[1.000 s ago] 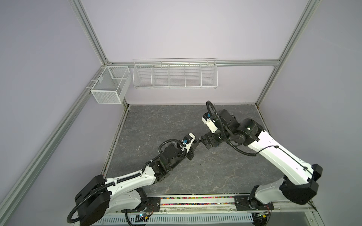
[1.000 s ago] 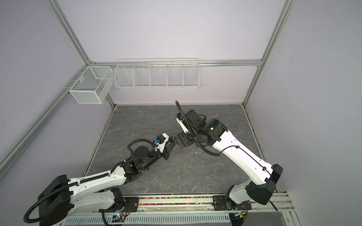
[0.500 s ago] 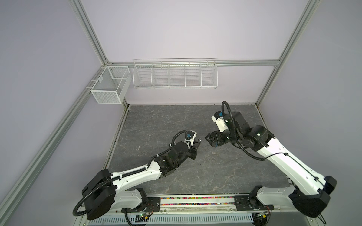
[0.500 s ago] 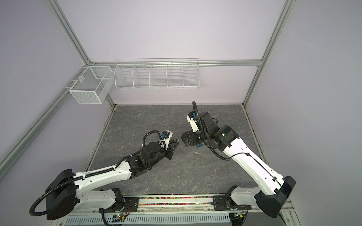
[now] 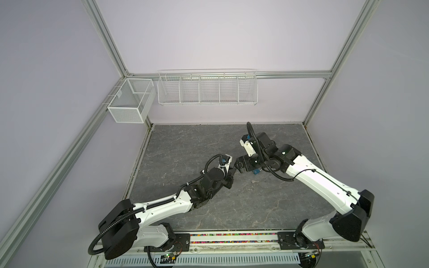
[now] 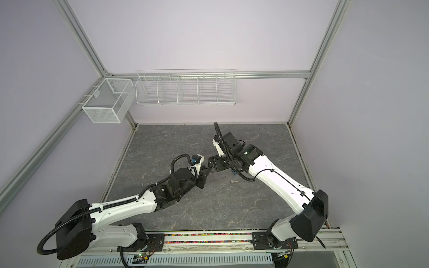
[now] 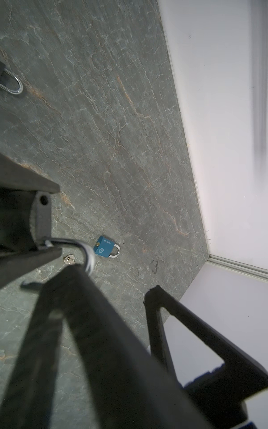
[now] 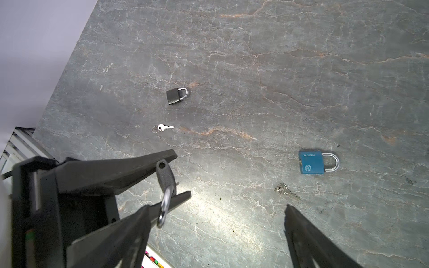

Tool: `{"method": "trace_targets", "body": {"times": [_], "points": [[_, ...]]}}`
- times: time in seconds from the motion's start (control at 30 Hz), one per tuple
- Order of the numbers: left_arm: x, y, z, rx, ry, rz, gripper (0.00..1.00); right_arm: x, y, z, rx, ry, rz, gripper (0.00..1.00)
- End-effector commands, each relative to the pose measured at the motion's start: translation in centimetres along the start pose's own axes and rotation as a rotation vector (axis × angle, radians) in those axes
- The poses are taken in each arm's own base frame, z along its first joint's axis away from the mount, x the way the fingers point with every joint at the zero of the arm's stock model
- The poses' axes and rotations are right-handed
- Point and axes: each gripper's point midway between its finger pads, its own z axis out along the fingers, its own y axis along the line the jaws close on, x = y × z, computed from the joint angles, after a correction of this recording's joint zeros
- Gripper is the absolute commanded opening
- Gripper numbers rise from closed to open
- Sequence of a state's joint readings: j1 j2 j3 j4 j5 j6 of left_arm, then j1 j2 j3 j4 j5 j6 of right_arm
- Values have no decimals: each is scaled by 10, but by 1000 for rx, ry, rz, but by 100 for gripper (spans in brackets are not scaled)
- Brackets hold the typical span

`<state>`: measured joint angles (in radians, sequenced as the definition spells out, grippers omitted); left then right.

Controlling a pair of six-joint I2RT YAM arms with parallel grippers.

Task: Unlock with the key
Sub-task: 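Lower the opened padlock with the left gripper while the right gripper draws back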

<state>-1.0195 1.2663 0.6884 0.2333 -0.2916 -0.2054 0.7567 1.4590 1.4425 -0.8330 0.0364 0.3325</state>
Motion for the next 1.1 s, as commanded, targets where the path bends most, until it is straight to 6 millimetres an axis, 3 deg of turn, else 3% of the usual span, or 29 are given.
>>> {"method": "trace_targets", "body": {"times": [0.0, 0.27, 0.4, 0.57, 0.9, 1.07], "points": [[-25, -5, 0, 5, -57, -23, 0, -2, -3, 0, 32, -4, -8, 91], [-26, -5, 1, 0, -60, -22, 0, 1, -12, 0, 78, 6, -21, 91], [-17, -1, 7, -32, -20, -26, 0, -3, 0, -10, 11, -26, -22, 91], [18, 8, 28, -128, 176, -61, 0, -1, -24, -21, 42, -60, 52, 89], [106, 25, 59, -318, 623, -130, 0, 42, -107, 3, 159, 3, 340, 89], [138, 30, 73, -349, 781, -161, 0, 61, -123, 22, 168, 64, 403, 90]]}}
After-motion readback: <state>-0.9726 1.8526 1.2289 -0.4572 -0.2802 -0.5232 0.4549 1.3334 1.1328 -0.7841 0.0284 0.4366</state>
